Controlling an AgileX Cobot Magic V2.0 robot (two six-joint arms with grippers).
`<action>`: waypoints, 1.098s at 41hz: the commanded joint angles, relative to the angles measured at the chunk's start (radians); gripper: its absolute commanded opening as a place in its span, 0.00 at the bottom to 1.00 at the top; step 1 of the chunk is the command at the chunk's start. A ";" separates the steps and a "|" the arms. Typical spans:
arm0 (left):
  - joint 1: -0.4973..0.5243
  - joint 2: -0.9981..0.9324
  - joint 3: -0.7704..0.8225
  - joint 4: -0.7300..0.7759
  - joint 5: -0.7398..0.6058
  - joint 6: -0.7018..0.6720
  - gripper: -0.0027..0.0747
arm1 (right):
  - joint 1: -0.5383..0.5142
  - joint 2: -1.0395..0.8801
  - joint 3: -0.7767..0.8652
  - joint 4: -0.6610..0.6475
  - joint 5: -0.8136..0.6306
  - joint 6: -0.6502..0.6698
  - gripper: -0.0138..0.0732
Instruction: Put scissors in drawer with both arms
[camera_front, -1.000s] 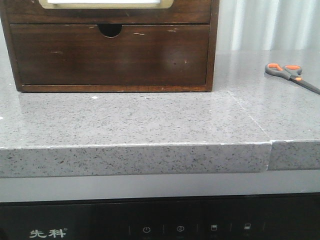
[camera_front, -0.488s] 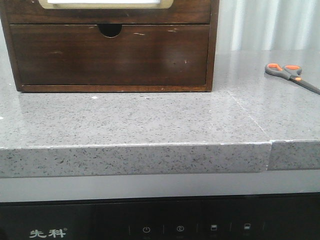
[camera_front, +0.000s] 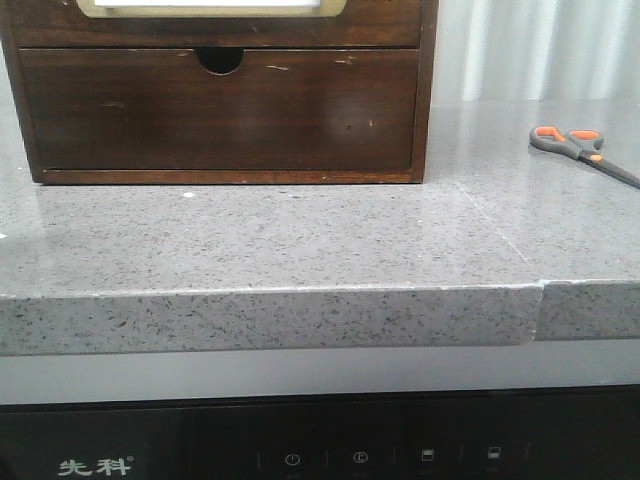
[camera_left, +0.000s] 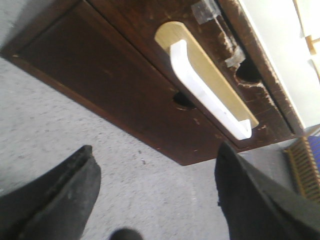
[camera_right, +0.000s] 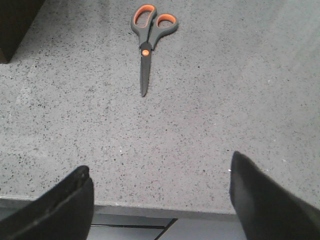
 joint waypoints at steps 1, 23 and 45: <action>0.002 0.051 -0.030 -0.254 0.003 0.188 0.64 | 0.001 0.006 -0.026 -0.021 -0.057 -0.008 0.83; 0.002 0.399 -0.162 -0.598 0.340 0.455 0.64 | 0.001 0.006 -0.026 -0.021 -0.057 -0.008 0.83; 0.002 0.559 -0.355 -0.598 0.346 0.455 0.59 | 0.001 0.006 -0.026 -0.021 -0.057 -0.008 0.83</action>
